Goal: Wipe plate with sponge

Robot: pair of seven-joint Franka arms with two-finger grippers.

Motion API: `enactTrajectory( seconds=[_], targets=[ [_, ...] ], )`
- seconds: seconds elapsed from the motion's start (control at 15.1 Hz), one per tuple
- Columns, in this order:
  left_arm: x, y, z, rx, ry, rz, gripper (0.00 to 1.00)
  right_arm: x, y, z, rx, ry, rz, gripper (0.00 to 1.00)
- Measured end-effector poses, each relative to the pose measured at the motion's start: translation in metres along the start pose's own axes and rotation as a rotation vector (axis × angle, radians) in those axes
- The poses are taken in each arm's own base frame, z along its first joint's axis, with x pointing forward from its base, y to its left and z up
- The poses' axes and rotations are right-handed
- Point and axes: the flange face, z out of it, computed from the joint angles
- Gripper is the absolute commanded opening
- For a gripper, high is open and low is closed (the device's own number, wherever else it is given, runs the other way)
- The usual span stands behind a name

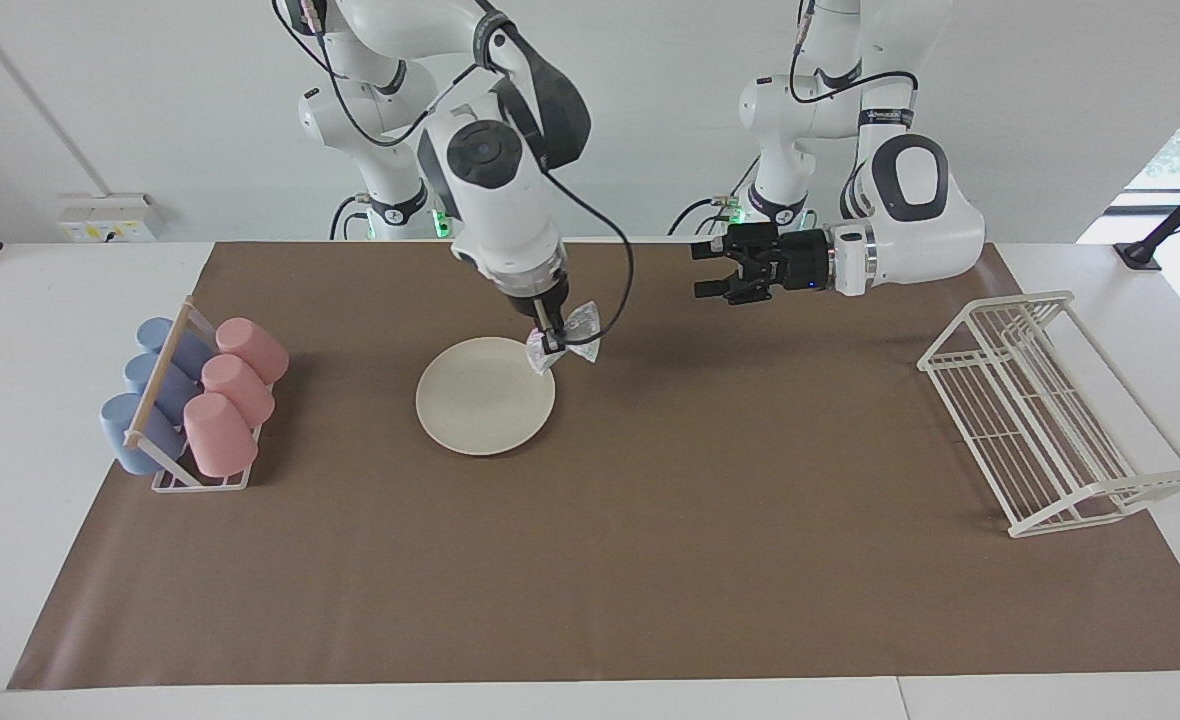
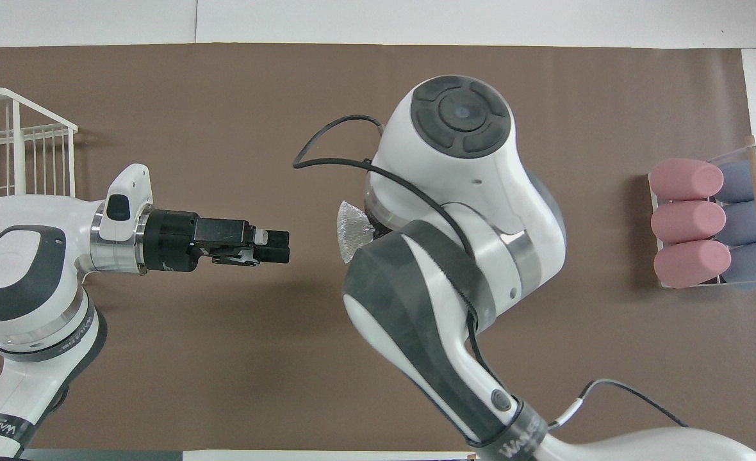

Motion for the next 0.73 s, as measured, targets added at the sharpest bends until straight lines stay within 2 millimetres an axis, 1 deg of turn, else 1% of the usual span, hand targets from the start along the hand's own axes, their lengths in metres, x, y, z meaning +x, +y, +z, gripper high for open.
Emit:
enactTrajectory(
  seconds=[0.07, 0.13, 0.2, 0.26, 0.33, 0.4, 0.53, 0.59, 0.73],
  targets=[
    [0.002, 0.005, -0.006, 0.035, 0.007, -0.011, 1.0, 0.017, 0.003, 0.017, 0.026, -0.002, 0.02, 0.0],
    [0.005, 0.013, -0.013, 0.07, 0.015, -0.022, 1.0, 0.03, 0.008, 0.037, 0.04, 0.001, 0.029, 0.0],
    [0.006, 0.021, -0.02, 0.114, 0.022, -0.033, 1.0, 0.037, 0.013, 0.059, 0.037, 0.007, 0.032, 0.0],
    [0.007, 0.03, -0.027, 0.171, 0.03, -0.039, 1.0, 0.039, 0.018, 0.078, 0.025, 0.014, 0.033, 0.0],
    [0.008, 0.039, -0.034, 0.235, 0.04, -0.043, 1.0, 0.04, 0.021, 0.092, 0.013, 0.02, 0.032, 0.0],
    [0.008, 0.052, -0.041, 0.32, 0.053, -0.048, 1.0, 0.043, 0.023, 0.104, 0.001, 0.026, 0.032, 0.0],
    [0.007, 0.072, -0.055, 0.481, 0.085, -0.052, 1.0, 0.055, 0.026, 0.119, 0.014, 0.029, 0.038, 0.0],
    [0.007, 0.077, -0.061, 0.548, 0.098, -0.047, 1.0, 0.059, 0.027, 0.125, 0.026, 0.031, 0.043, 0.0],
    [0.006, 0.08, -0.077, 0.682, 0.11, -0.029, 1.0, 0.065, 0.034, 0.137, 0.023, 0.036, 0.044, 0.0]
  ],
)
